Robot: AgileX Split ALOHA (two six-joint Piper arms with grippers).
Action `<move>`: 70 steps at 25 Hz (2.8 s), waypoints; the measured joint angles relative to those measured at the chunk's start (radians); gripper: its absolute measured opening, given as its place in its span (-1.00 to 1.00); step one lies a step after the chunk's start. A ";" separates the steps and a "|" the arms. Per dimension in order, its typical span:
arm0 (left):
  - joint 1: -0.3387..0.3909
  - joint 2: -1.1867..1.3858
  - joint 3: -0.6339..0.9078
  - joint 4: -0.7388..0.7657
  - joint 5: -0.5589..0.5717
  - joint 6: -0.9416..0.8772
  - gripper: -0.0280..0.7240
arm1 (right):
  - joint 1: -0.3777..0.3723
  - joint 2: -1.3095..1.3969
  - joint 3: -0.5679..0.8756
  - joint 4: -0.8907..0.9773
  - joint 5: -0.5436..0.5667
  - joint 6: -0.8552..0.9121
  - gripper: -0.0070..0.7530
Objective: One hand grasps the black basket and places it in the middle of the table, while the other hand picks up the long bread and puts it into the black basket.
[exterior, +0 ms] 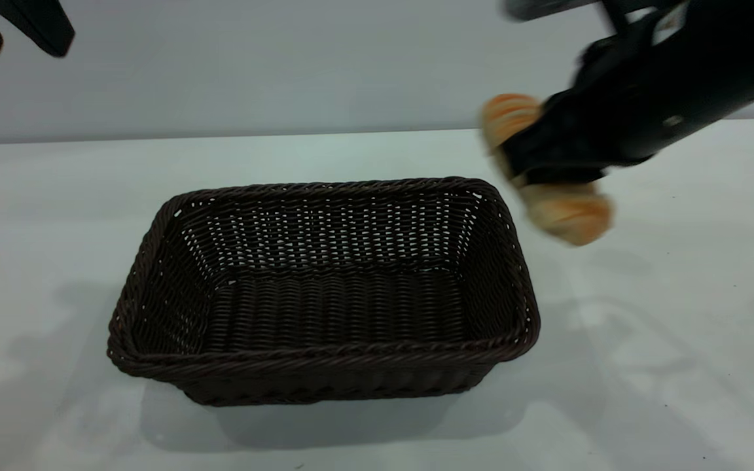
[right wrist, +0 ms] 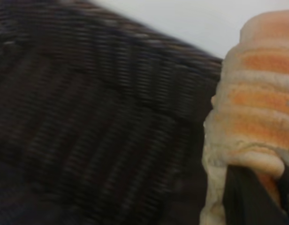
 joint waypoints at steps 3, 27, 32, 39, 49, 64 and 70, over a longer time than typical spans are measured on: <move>0.000 -0.046 0.000 0.000 0.003 0.007 0.63 | 0.065 0.021 0.000 -0.003 -0.068 0.000 -0.86; 0.000 -0.385 0.086 0.028 0.092 0.011 0.63 | 0.007 0.056 0.000 -0.179 -0.124 0.091 -0.14; 0.000 -0.501 0.138 0.047 0.116 0.012 0.63 | -0.077 -0.126 0.000 -0.179 0.069 0.088 -0.32; 0.000 -0.696 0.184 0.052 0.181 0.012 0.63 | -0.174 -0.438 0.001 -0.179 0.418 0.081 -0.39; 0.000 -0.955 0.249 0.052 0.399 0.032 0.63 | -0.195 -0.869 0.009 -0.170 0.987 0.001 -0.39; 0.000 -1.305 0.329 0.052 0.491 -0.035 0.63 | -0.195 -1.395 0.043 -0.055 1.345 -0.050 -0.38; 0.000 -1.416 0.482 0.052 0.491 -0.045 0.63 | -0.195 -1.552 0.198 -0.055 1.311 -0.028 -0.36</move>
